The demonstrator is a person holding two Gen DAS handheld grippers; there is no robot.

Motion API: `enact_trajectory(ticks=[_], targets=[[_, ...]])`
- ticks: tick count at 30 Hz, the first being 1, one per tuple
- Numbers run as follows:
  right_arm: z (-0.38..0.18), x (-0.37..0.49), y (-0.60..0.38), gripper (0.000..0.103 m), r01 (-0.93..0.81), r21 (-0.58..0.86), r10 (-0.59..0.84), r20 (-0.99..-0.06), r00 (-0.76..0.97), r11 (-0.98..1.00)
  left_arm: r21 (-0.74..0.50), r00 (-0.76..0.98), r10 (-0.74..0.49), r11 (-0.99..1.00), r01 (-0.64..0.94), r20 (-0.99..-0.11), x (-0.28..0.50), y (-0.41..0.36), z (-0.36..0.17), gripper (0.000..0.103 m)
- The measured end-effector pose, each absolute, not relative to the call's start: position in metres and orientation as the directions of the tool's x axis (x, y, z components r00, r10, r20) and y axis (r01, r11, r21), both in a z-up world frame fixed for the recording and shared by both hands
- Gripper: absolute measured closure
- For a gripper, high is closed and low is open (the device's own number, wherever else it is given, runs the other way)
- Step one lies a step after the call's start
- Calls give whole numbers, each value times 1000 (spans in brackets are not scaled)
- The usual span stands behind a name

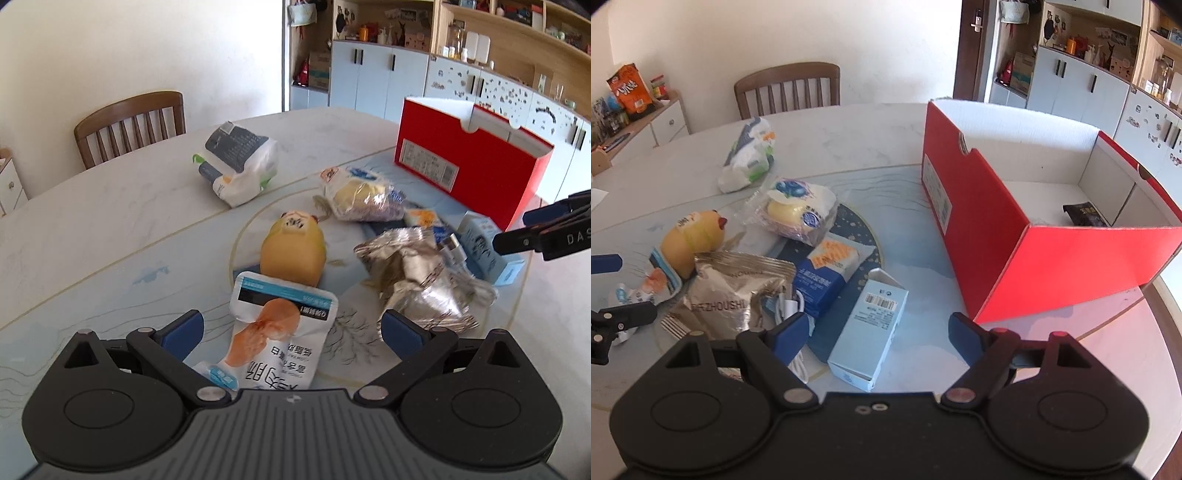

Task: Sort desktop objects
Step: 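Withdraw both tools from the box back over the table, then grasp the light-blue carton with the right tool while the left tool grasps the white pouch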

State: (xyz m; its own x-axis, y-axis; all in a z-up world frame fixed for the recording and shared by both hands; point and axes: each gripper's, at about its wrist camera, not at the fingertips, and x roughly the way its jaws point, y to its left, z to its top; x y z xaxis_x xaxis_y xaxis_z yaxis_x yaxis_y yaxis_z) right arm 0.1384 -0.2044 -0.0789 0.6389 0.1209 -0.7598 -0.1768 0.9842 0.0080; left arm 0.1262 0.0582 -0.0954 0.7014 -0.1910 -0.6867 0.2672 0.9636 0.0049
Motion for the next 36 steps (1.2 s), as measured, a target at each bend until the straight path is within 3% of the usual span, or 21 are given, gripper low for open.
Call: enact_trajectory(ticks=[12, 18, 29, 36], targets=[[-90, 151, -202, 23, -154, 2, 98, -779, 619, 988, -31, 668, -202, 965, 259, -716, 140, 71, -114, 1], [-95, 154, -198, 28, -163, -6, 96, -788, 608, 987, -24, 665, -209, 961, 275, -717, 145, 69, -117, 6], [-102, 161, -199, 43, -142, -6, 79, -808, 584, 990, 17, 683, -188, 960, 281, -706, 144, 65, -115, 31], [-102, 162, -194, 54, -154, 3, 92, -815, 572, 988, 14, 678, -176, 964, 265, -714, 146, 63, -114, 33]])
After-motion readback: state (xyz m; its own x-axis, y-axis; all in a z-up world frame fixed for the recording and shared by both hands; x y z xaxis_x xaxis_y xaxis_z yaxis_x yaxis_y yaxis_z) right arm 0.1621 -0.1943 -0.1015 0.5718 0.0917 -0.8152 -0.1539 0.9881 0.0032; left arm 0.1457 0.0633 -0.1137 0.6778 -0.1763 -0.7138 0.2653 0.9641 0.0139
